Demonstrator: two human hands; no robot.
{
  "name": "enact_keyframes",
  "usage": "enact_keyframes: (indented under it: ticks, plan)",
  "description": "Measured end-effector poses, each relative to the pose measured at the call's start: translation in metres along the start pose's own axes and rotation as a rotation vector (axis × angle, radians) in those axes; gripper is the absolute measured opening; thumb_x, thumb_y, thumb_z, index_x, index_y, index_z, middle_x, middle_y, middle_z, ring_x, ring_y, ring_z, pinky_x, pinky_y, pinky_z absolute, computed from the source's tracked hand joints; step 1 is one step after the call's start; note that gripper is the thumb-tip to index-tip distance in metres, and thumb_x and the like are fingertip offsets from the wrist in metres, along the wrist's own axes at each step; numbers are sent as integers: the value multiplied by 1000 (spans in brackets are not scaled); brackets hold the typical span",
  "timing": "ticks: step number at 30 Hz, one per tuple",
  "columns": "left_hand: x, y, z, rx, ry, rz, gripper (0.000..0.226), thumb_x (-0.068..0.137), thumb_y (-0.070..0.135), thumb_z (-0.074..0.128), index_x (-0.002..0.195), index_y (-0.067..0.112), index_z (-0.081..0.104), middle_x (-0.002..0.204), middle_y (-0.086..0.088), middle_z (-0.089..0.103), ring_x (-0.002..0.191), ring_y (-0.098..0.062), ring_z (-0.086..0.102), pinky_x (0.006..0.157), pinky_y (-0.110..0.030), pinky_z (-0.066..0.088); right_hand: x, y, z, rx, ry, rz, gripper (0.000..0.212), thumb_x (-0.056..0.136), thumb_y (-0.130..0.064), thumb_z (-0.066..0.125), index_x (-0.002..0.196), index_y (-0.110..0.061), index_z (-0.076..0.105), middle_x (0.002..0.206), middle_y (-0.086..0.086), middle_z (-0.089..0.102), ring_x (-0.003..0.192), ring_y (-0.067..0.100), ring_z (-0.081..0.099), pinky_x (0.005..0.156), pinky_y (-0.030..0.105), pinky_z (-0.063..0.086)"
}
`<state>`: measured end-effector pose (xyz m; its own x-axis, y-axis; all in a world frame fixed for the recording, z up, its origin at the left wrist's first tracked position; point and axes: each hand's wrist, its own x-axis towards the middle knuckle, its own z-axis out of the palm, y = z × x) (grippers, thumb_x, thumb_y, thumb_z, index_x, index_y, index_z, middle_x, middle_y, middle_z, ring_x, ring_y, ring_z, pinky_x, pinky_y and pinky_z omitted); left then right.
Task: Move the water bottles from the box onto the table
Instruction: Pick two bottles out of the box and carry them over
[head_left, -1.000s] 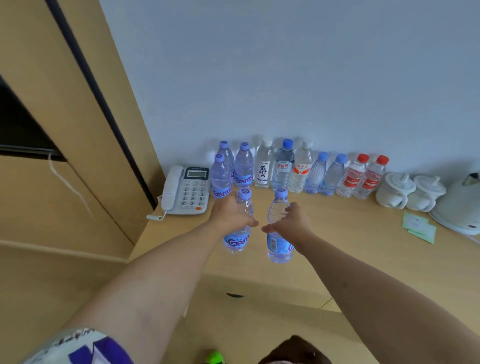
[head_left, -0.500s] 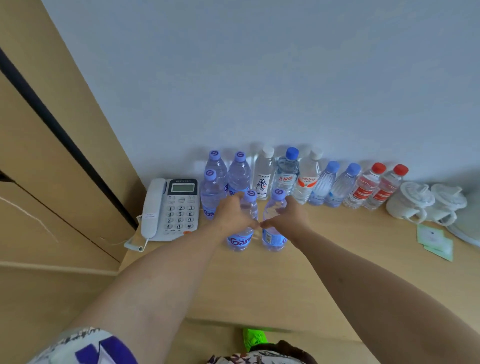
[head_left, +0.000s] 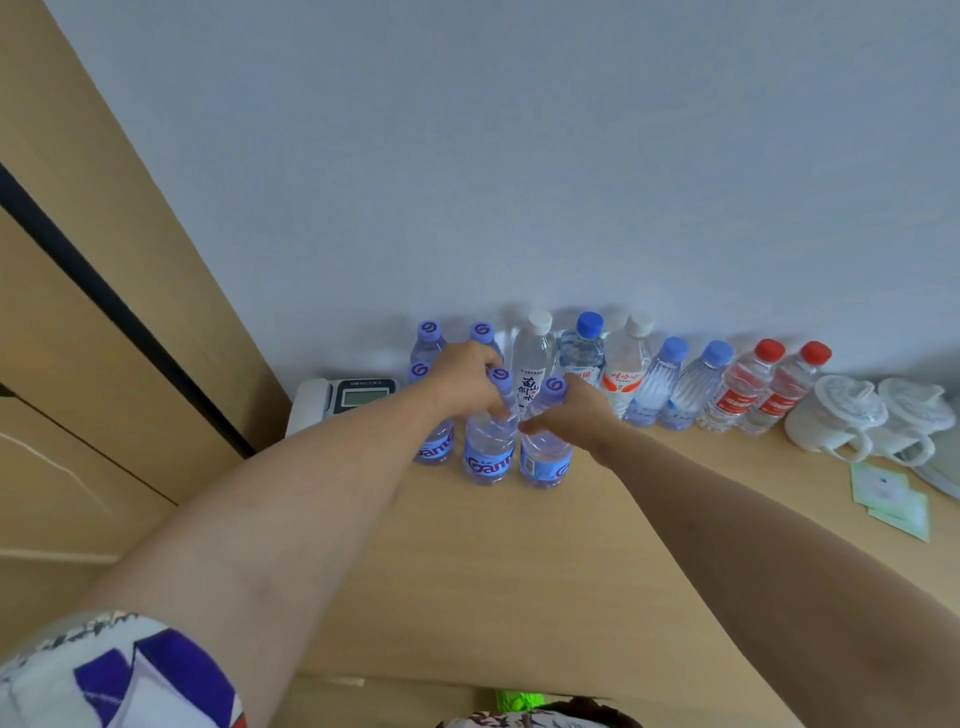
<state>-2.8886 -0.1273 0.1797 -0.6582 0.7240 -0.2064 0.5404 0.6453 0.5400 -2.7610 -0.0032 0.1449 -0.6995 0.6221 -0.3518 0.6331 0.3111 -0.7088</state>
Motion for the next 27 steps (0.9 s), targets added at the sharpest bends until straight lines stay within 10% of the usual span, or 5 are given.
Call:
enact_keyframes:
  ticks: [4, 27]
  plan:
    - [-1, 1, -7, 136, 13, 29, 42, 62, 24, 94, 81, 10, 60, 78, -3, 56, 72, -19, 52, 63, -28, 40, -4, -3, -4, -84, 81, -31, 55, 58, -29, 97, 93, -4, 63, 93, 14, 69, 90, 30, 65, 79, 42, 55]
    - [-1, -3, -19, 233, 2, 40, 36, 70, 3, 85, 103, 4, 70, 103, -15, 70, 95, -29, 67, 79, -37, 55, 9, -24, 19, 98, 185, 50, 67, 70, -60, 83, 106, -9, 56, 96, 7, 65, 90, 28, 66, 77, 50, 60]
